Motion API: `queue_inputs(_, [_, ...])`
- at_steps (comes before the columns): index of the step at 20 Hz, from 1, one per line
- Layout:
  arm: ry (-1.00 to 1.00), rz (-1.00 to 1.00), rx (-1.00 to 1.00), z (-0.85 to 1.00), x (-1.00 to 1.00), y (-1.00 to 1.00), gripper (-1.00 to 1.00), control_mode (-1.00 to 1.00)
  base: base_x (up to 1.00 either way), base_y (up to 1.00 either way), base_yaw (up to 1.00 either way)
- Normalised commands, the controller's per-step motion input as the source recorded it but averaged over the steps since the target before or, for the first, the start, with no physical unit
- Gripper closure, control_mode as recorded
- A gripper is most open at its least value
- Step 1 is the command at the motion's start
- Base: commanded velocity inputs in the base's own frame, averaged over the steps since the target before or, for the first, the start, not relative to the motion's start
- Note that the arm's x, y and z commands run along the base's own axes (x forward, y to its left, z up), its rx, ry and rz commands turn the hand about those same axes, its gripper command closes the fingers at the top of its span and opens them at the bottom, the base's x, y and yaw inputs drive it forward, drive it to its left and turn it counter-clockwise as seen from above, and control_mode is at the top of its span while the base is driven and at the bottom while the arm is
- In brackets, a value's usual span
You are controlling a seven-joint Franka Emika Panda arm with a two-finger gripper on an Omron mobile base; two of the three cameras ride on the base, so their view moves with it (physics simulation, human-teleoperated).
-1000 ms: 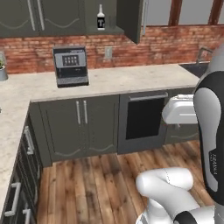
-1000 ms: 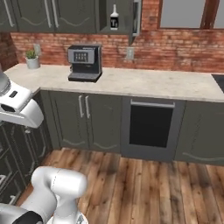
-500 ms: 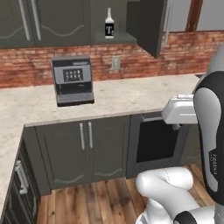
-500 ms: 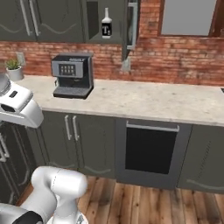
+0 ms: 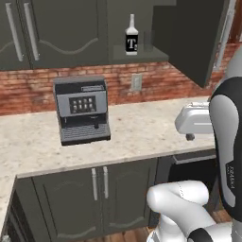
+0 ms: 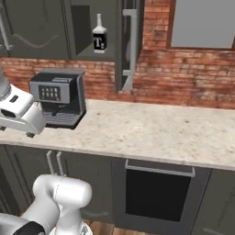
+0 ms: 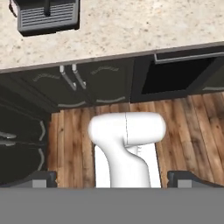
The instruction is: There is a bowl on the dining counter. Grab a lemon wedge from the fridge and place it in the bowl. Then get the liquor bottle and glass cup from the cabinet and place them next to the bowl.
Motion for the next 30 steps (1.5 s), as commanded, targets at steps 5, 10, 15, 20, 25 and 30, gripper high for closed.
queue_inputs(5, [0.00,0.00,0.00,0.00,0.00,0.00,-1.00,1.00,0.98,0.00,0.00])
queue_inputs(10, [0.00,0.00,0.00,0.00,0.00,0.00,-1.00,1.00,0.72,0.03,0.00])
queue_inputs(15, [-0.27,0.02,-0.08,0.38,-0.45,0.00,-1.00,-1.00,-0.01,0.01,0.00])
queue_inputs(20, [-0.53,0.05,-0.15,0.71,-0.76,0.00,-1.00,-1.00,0.00,0.00,0.00])
queue_inputs(25, [-0.36,0.03,-0.15,0.65,0.01,0.00,-1.00,-1.00,0.00,0.00,0.00])
queue_inputs(30, [-0.14,0.02,-0.08,0.58,0.51,0.00,-1.00,-1.00,0.00,0.00,0.00])
